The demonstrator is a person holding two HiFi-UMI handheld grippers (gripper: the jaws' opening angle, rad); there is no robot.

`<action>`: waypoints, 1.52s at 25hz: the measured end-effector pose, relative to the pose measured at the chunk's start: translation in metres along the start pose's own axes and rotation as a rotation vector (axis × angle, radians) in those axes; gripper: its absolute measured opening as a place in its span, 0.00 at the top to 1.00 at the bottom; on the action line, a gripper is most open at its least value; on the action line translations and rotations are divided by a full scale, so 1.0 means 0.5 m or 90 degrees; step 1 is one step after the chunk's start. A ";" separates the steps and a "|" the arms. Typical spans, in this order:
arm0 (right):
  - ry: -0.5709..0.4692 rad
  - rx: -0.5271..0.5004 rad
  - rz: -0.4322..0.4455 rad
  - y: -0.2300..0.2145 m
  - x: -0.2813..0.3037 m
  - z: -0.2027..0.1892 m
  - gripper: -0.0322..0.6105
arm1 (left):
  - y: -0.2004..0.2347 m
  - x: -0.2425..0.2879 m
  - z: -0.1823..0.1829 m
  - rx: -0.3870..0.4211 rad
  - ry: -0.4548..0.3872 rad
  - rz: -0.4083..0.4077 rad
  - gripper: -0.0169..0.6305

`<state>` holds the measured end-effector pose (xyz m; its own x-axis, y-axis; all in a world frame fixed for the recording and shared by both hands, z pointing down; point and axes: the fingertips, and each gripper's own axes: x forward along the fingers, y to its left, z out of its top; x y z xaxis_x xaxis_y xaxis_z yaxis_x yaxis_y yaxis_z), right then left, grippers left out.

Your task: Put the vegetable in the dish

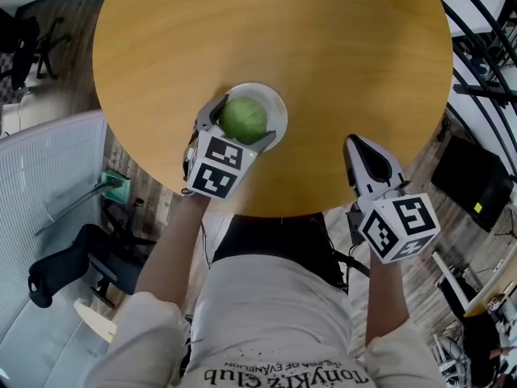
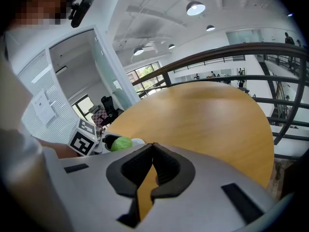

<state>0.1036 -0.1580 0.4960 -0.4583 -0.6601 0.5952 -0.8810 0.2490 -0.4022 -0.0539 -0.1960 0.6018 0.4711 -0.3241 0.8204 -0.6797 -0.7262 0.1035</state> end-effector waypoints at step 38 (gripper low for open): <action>-0.005 0.014 0.018 -0.013 0.001 0.006 0.91 | -0.013 0.042 -0.001 0.038 0.074 -0.010 0.22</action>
<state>0.1092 -0.1620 0.4968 -0.4820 -0.6586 0.5779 -0.8649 0.2519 -0.4342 -0.0397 -0.1979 0.6186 0.4111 -0.2418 0.8790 -0.6359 -0.7669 0.0864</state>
